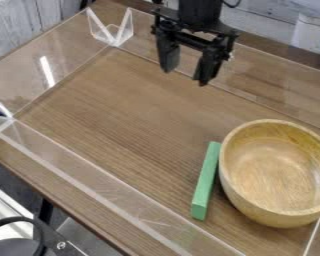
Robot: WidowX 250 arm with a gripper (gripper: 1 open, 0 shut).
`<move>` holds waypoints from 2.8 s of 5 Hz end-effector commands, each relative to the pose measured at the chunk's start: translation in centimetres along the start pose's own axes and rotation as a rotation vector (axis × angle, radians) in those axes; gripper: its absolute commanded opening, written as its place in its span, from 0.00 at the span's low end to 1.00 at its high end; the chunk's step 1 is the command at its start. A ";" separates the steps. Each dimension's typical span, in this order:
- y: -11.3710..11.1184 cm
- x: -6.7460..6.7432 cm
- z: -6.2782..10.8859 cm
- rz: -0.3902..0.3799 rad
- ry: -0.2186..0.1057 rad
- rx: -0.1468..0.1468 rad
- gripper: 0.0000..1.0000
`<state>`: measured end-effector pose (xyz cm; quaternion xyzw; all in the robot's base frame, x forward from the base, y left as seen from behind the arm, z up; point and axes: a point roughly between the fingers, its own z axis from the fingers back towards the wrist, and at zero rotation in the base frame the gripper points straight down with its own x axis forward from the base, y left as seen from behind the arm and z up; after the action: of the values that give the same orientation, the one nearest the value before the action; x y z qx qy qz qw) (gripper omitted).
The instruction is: Put the green block in the brown bowl
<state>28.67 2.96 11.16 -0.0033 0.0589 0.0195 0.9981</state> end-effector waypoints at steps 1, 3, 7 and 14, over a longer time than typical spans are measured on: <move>0.1 2.0 1.6 -0.011 -0.078 0.004 1.00; -1.8 2.5 2.7 -0.064 -0.118 -0.003 1.00; -1.1 1.9 3.0 -0.044 -0.162 -0.012 1.00; -2.6 1.8 2.4 -0.093 -0.189 -0.021 1.00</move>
<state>30.38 0.55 11.61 -0.0179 -0.0035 -0.0228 0.9996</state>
